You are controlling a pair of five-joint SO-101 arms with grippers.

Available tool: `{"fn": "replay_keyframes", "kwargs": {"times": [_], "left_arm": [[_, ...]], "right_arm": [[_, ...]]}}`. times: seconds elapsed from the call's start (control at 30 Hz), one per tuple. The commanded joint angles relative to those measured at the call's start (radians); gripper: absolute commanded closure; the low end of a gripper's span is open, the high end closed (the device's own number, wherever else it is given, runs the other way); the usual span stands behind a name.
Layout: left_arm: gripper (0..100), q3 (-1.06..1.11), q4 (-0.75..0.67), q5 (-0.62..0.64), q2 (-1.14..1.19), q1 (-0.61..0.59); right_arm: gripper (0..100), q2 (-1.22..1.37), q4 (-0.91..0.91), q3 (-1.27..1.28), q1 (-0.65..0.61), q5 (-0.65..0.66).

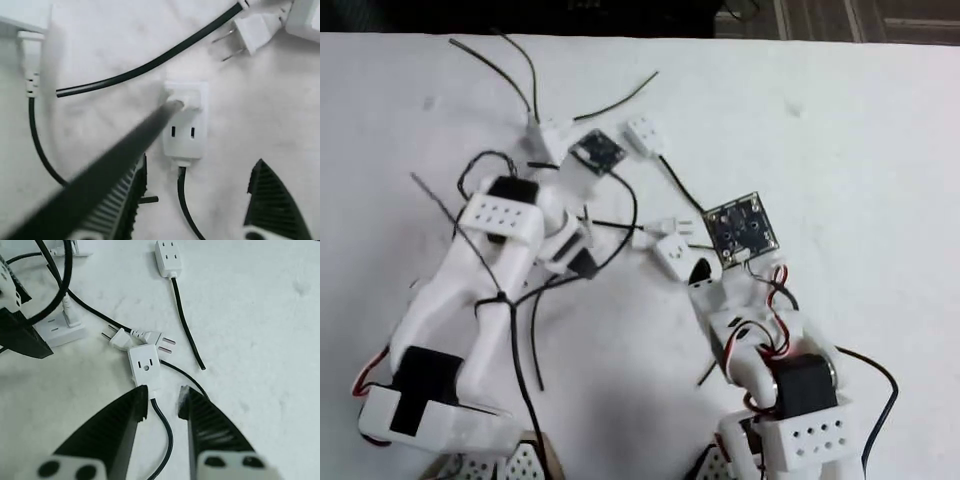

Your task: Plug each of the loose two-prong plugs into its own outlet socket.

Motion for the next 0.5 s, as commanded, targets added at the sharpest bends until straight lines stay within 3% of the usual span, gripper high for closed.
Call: {"fn": "replay_keyframes", "kwargs": {"times": [0.0,0.23,0.47], "left_arm": [[67,0.124,-0.181,0.009,-0.002,0.024],[67,0.107,-0.203,0.014,0.041,0.016],[71,-0.252,0.069,0.014,0.331,0.016]], "right_arm": [[89.3,-0.01,-0.021,-0.005,0.002,-0.008],[89.3,-0.01,-0.021,-0.005,0.001,-0.008],[89.3,-0.01,-0.021,-0.005,0.001,-0.008]]}}
